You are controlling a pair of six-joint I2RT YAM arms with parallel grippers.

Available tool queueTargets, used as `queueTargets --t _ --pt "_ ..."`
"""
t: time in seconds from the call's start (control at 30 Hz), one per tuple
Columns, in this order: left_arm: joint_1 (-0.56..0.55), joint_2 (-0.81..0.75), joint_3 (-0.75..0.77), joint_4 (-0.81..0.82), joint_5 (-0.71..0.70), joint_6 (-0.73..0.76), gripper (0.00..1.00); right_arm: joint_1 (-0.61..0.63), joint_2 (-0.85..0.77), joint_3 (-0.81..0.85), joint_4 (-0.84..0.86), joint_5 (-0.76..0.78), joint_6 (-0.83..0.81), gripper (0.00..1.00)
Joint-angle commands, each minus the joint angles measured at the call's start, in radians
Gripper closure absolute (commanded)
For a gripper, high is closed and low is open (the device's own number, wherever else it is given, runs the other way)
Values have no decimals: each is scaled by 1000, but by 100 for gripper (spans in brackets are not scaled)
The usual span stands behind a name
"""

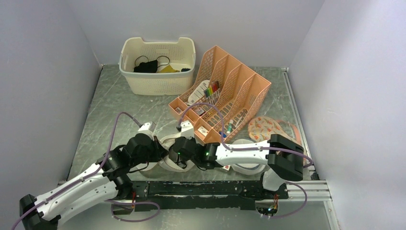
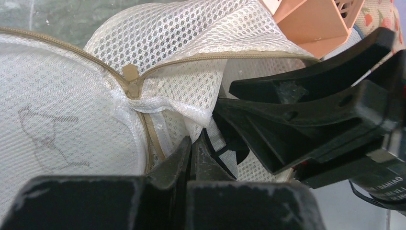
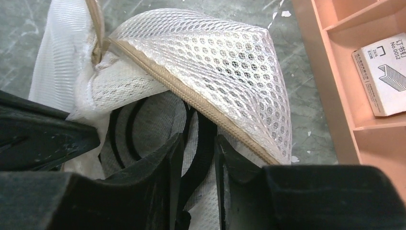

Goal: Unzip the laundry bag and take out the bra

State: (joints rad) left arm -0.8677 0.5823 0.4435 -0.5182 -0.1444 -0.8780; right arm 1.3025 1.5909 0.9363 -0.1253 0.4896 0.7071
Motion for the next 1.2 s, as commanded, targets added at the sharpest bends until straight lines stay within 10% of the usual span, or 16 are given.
queueTargets --t 0.0,0.2,0.4,0.63,1.17 --pt "-5 -8 -26 68 48 0 93 0 31 -5 -6 43 39 66" --pt "-5 -1 -65 96 68 -13 93 0 66 -47 100 -2 5 45" --pt "-5 -4 -65 70 57 -17 93 -4 186 -3 125 6 -40 45" --pt "-5 -21 -73 46 61 -36 93 0 183 58 67 28 -60 81" --pt "-4 25 -13 14 31 -26 93 -3 -104 8 92 -89 -71 96"
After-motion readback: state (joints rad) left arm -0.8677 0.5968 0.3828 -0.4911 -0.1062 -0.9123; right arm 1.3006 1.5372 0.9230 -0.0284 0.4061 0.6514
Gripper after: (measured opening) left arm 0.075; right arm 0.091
